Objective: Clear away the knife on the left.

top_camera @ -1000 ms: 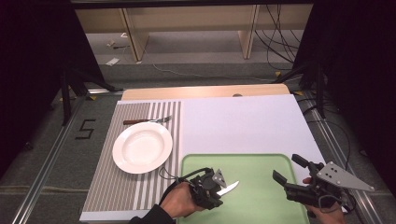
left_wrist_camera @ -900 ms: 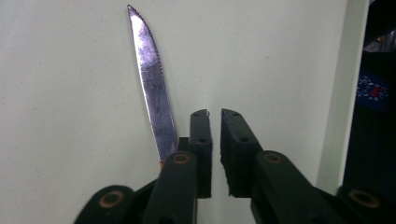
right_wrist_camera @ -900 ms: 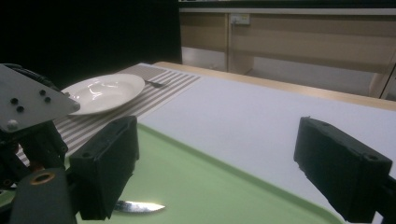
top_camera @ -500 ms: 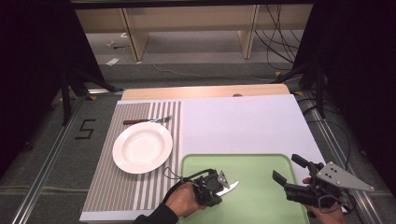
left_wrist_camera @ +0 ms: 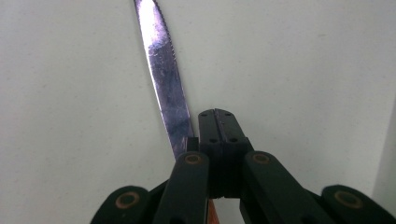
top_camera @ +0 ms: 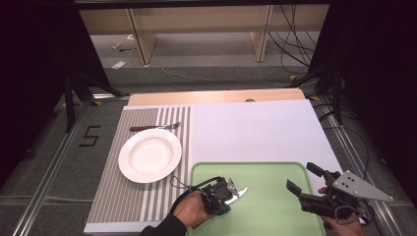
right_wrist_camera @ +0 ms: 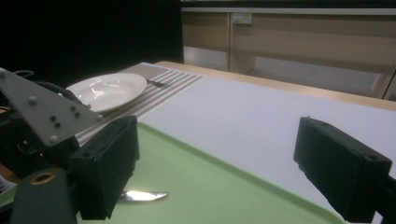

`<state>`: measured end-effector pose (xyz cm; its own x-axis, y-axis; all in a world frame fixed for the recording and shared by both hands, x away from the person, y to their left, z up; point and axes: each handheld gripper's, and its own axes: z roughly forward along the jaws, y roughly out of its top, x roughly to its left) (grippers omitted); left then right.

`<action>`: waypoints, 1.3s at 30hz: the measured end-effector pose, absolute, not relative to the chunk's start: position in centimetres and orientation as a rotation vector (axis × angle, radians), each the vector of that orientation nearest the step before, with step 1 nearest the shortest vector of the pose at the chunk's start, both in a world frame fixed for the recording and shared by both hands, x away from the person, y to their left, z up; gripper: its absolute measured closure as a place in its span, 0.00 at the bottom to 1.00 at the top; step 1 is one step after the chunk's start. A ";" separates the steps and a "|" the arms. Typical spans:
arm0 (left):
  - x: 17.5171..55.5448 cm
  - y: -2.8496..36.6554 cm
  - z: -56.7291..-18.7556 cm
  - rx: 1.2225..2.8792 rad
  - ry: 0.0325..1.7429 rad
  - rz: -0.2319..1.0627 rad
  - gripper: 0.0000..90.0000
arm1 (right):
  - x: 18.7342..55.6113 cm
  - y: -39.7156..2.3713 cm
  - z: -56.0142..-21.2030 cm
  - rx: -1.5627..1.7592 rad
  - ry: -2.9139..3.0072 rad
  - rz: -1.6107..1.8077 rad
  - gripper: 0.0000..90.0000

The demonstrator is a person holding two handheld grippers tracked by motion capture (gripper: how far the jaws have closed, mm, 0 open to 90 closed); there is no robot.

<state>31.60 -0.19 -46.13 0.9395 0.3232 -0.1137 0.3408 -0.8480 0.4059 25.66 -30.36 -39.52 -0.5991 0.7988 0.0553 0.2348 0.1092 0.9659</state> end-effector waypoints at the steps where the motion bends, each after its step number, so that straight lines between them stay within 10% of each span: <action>1: 31.6 -0.1 -46.2 2.657 0.493 -0.053 1.00 | 25.7 -30.4 -39.5 1.003 1.903 1.511 0.17; 39: 33.4 3.4 -46.1 2.641 0.661 -0.035 1.00 | 25.6 -30.3 -39.5 0.999 1.911 1.510 0.17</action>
<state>33.36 3.43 -46.13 0.8870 0.4451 -0.1229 0.4556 -0.8008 0.3888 25.60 -30.33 -39.47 -0.6033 0.7956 0.0542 0.2363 0.1135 0.9650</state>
